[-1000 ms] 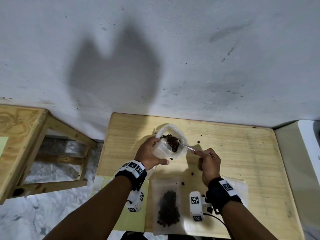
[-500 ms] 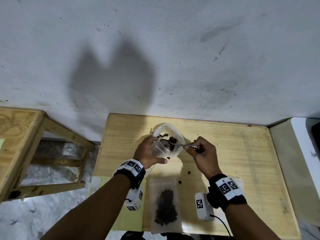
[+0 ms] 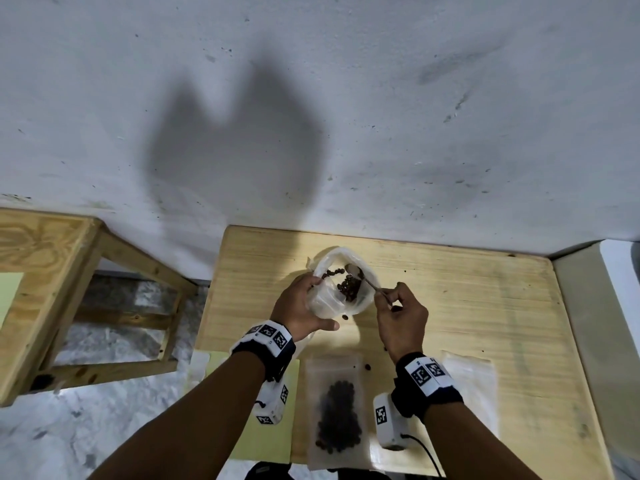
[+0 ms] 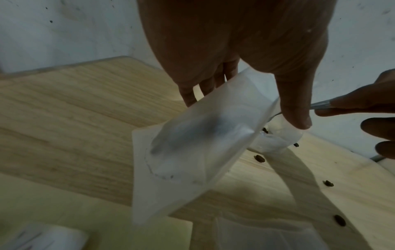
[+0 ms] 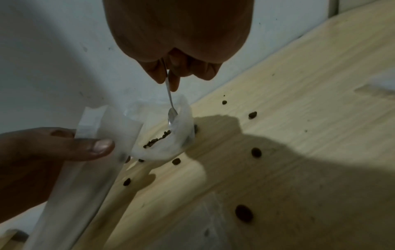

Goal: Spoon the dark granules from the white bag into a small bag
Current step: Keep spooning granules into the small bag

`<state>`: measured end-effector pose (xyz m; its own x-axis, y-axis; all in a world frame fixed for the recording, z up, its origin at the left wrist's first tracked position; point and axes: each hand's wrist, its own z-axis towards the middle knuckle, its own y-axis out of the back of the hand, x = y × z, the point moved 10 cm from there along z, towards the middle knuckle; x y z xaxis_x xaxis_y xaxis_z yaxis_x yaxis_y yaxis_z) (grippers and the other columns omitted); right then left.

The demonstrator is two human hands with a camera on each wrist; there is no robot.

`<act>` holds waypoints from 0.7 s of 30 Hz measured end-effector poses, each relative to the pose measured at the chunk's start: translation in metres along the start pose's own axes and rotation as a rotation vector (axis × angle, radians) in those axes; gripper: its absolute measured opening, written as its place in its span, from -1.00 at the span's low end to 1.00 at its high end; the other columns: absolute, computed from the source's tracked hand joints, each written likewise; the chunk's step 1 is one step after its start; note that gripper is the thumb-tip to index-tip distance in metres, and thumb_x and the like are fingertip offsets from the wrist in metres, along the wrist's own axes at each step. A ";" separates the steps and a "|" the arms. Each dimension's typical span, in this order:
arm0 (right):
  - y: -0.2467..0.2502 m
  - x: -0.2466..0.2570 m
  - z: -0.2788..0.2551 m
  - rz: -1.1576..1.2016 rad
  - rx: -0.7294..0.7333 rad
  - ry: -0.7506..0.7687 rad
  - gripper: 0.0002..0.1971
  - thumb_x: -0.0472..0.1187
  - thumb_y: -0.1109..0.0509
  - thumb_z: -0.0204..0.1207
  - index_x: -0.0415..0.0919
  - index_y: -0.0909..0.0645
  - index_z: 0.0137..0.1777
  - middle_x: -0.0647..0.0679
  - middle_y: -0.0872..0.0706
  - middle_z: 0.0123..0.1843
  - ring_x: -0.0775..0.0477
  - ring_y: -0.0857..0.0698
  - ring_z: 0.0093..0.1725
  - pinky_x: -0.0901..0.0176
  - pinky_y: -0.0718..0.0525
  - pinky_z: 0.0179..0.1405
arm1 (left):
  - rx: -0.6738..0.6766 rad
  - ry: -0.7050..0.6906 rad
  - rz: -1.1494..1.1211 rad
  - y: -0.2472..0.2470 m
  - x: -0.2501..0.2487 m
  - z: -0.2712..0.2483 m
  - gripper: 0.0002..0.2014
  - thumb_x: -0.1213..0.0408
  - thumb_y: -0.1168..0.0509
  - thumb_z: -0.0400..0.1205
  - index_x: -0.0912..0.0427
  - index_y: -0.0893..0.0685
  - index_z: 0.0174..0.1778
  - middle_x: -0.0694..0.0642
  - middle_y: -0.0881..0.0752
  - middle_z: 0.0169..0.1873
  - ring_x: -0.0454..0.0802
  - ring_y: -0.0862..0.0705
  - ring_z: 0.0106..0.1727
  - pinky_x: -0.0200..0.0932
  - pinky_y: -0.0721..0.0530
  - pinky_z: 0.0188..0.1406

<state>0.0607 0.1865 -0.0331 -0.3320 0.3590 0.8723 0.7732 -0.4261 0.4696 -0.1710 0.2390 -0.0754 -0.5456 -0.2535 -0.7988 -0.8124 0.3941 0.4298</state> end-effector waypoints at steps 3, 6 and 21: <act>-0.009 -0.004 -0.005 0.029 0.029 -0.036 -0.66 -0.33 -0.51 0.48 -0.19 -0.41 -0.38 -0.06 -0.57 -0.46 0.08 -0.48 -0.45 0.22 -0.49 -0.36 | 0.012 -0.002 0.009 -0.002 0.002 -0.001 -0.03 0.09 -0.77 0.08 0.01 -0.52 0.43 -0.13 -0.50 0.42 -0.09 -0.52 0.43 -0.05 -0.54 0.46; -0.017 -0.010 -0.012 0.083 0.061 -0.080 -0.64 -0.35 -0.51 0.48 -0.19 -0.38 -0.40 0.02 -0.47 -0.45 0.15 -0.42 -0.44 0.35 -0.42 -0.37 | 0.019 -0.012 0.012 -0.005 0.002 -0.001 -0.01 0.06 -0.76 0.06 0.00 -0.52 0.43 -0.16 -0.48 0.42 -0.08 -0.51 0.44 -0.01 -0.53 0.48; -0.062 -0.061 -0.036 0.555 0.075 -0.702 -0.52 -0.40 -0.54 0.41 -0.06 -0.30 -0.48 -0.05 -0.36 -0.55 0.01 -0.25 -0.61 0.24 -0.17 -0.63 | 0.077 -0.036 0.021 -0.014 0.000 -0.002 -0.01 -0.04 -0.73 0.02 -0.07 -0.51 0.41 -0.19 -0.53 0.36 -0.09 -0.56 0.37 0.01 -0.61 0.38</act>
<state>0.0135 0.1611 -0.1103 0.4876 0.5529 0.6757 0.7656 -0.6427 -0.0265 -0.1599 0.2311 -0.0806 -0.5533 -0.2128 -0.8053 -0.7817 0.4665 0.4139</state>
